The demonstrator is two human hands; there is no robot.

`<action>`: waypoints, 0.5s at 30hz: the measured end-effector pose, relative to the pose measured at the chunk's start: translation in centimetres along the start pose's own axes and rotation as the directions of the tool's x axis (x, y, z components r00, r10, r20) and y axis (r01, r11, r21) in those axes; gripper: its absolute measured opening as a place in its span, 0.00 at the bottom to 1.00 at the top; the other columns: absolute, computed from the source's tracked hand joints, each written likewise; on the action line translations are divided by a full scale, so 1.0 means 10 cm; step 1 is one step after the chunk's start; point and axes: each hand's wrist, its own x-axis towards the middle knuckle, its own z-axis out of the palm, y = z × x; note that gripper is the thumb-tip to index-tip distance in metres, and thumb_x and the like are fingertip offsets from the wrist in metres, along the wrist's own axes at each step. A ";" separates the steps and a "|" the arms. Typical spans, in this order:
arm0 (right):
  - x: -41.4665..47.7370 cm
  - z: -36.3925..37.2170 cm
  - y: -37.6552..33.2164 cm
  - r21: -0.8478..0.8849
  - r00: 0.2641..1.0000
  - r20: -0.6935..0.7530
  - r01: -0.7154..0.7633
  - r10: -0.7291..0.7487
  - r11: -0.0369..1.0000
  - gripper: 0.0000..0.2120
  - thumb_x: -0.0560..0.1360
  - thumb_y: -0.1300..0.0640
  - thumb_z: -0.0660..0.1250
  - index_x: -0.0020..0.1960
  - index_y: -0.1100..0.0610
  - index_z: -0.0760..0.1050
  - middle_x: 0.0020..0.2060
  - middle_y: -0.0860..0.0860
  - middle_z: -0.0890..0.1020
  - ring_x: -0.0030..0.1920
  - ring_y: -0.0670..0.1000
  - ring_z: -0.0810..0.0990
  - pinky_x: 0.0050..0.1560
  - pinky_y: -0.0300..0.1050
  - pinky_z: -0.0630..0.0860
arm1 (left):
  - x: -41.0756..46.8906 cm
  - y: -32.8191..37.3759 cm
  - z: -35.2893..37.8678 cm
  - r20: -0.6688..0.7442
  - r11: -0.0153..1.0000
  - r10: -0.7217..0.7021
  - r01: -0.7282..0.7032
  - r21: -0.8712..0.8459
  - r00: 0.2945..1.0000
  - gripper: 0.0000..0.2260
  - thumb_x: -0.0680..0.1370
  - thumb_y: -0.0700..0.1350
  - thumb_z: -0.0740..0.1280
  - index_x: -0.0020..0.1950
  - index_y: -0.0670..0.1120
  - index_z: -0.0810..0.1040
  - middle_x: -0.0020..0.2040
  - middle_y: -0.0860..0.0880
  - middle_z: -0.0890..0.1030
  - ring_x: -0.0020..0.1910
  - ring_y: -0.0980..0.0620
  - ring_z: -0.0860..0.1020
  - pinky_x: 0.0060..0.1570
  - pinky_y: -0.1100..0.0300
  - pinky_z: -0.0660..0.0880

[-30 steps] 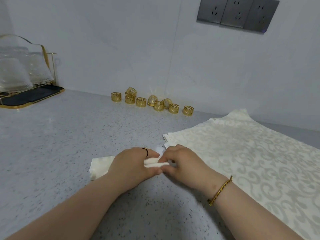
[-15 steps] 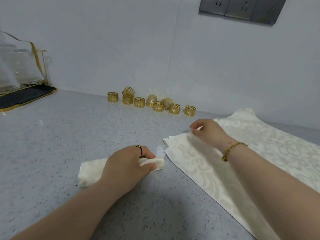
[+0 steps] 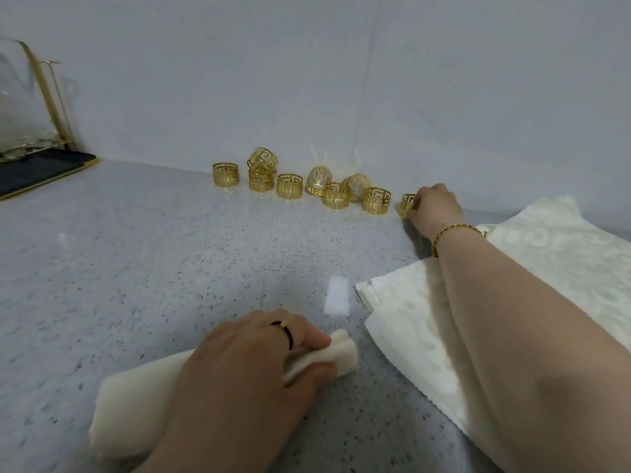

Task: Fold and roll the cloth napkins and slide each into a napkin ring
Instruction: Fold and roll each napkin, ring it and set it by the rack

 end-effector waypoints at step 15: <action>-1.90 -0.74 -0.18 0.961 0.963 0.261 -0.266 0.073 0.079 0.19 0.74 0.66 0.64 0.63 0.60 0.65 0.47 0.56 0.74 0.39 0.48 0.75 0.46 0.41 0.75 | -0.11 0.20 -0.12 -0.019 0.969 -0.173 0.167 -0.185 0.985 0.08 0.73 0.51 0.68 0.52 0.57 0.78 0.42 0.62 0.73 0.43 0.63 0.71 0.39 0.76 0.65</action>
